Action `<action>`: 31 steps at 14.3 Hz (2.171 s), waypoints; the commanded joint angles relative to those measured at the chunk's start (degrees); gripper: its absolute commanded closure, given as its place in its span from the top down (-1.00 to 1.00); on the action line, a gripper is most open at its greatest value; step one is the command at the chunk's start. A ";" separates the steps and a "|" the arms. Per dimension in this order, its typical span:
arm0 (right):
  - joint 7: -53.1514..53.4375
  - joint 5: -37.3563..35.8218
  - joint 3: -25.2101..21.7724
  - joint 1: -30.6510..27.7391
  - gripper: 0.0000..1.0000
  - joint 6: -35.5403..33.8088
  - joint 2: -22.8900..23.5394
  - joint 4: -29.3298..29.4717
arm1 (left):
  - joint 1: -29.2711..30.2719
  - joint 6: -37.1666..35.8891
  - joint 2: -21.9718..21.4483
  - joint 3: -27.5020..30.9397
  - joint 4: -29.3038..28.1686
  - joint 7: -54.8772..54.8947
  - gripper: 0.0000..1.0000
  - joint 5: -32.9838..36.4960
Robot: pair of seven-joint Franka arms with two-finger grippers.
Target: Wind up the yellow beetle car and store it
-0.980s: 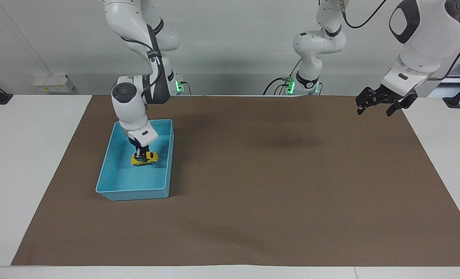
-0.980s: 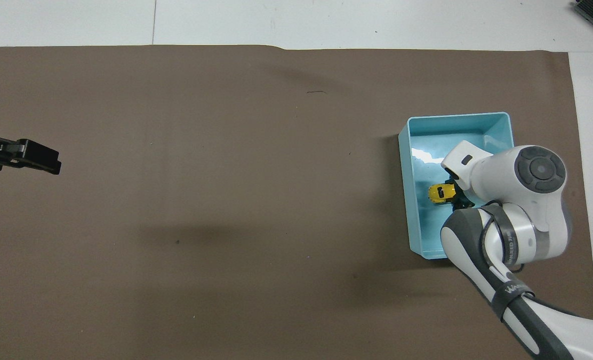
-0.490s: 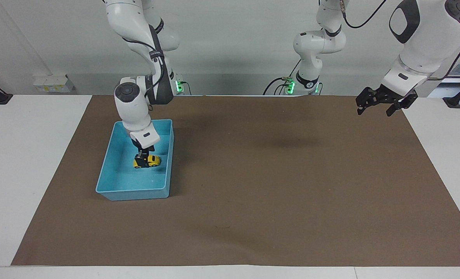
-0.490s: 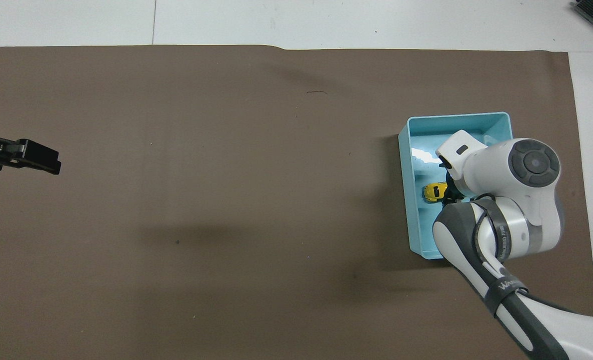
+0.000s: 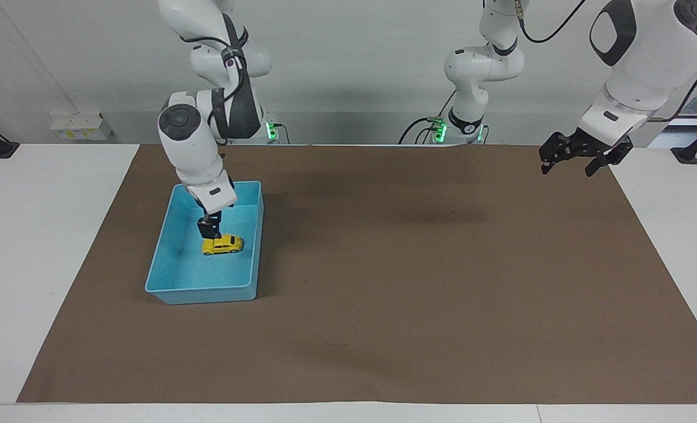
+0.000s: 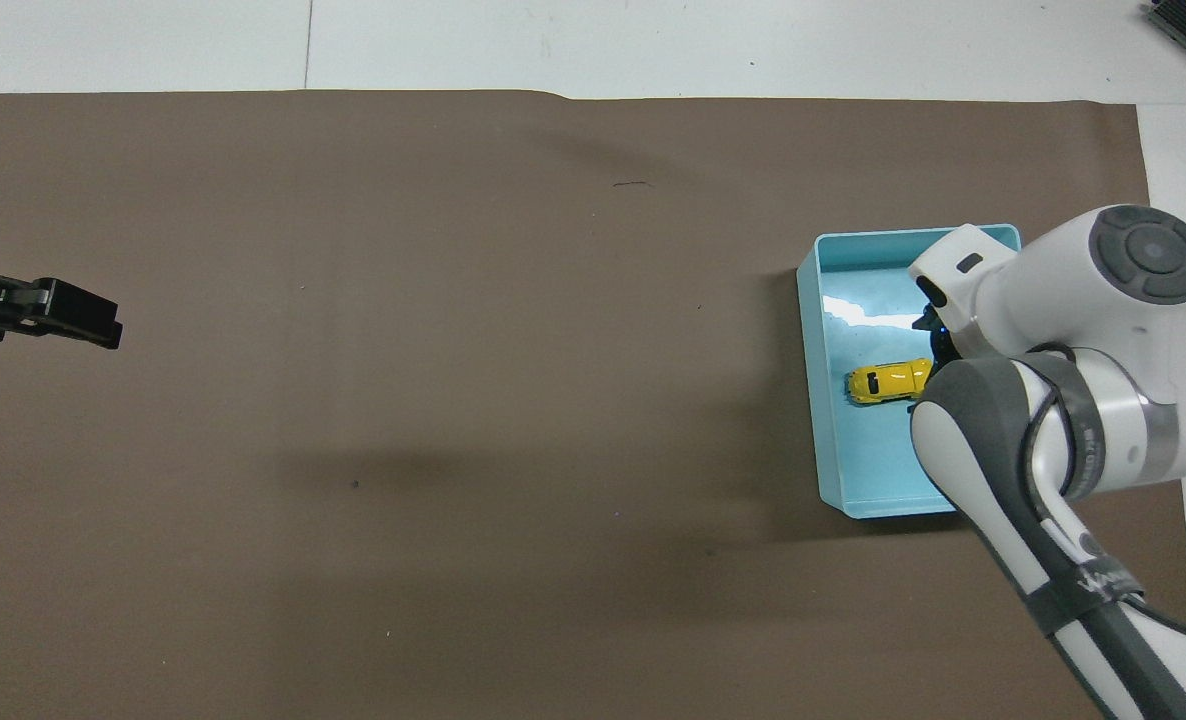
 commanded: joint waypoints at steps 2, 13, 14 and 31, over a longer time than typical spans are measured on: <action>-1.28 0.73 0.01 -2.88 1.00 -3.02 -3.03 0.53 | 1.04 1.06 -1.56 -0.39 -1.84 0.98 1.00 -0.93; 36.22 1.78 0.62 -3.33 1.00 -16.99 -5.41 17.57 | 1.04 0.97 -1.56 -0.39 -1.92 0.98 1.00 -0.85; 40.26 1.78 0.80 -3.07 1.00 -17.69 -5.41 18.28 | 1.04 1.06 -1.56 -0.39 -1.92 0.98 1.00 -0.93; 77.48 8.99 2.03 -3.68 1.00 -25.08 -5.50 26.81 | 1.04 1.06 -1.56 -0.39 -1.92 0.98 1.00 -0.93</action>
